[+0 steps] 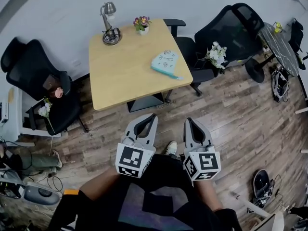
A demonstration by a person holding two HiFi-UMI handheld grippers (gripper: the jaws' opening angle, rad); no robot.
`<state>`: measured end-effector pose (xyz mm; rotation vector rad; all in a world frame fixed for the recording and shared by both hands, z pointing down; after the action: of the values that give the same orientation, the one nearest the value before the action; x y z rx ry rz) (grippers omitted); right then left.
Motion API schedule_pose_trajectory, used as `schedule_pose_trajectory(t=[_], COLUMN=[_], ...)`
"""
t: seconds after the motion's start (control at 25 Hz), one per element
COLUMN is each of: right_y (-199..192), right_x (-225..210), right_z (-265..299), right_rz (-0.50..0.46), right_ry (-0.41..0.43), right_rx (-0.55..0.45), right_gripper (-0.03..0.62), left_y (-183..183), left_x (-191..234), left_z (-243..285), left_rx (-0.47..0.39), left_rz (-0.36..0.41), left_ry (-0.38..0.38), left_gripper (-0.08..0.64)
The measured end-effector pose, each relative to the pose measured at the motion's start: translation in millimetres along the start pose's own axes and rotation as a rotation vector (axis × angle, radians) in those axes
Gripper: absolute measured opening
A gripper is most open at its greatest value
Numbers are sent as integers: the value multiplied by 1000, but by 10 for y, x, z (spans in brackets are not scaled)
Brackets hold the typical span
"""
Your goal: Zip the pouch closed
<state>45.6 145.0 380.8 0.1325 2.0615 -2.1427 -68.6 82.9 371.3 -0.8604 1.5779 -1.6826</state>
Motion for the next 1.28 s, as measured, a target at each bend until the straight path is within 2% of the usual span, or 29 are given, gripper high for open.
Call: schedule_pose_trajectory(t=[0.44,0.84,1.08,1.28], right_y=[30,-30,-101,-97], right_x=[-525,-820,-824,-838], right_z=[278,430,706,989], right_rz=[29,34,0,-64], right_ry=[127,181,183,164], right_rx=[31,59,111,167], right_gripper=[15,15,15,15], left_y=[29,-56,-170,-130], left_x=[-156,-314,-133,68], left_z=[495,722,994,1385], left_rx=[37,90,102,71], left_rz=[32,58,5,-25], left_ry=[113,135,111,50], left_gripper=[8,8,8,8])
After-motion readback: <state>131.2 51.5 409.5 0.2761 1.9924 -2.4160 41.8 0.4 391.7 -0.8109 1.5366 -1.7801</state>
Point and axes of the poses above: the fingertips, and each gripper's own axes: z forward along the fingers, x to its left, y out of its top, the point moved 2 cm from there along -z, backward along the fingers, and after that the axes turned 15 degrees about -x, right-handed, at the moved point
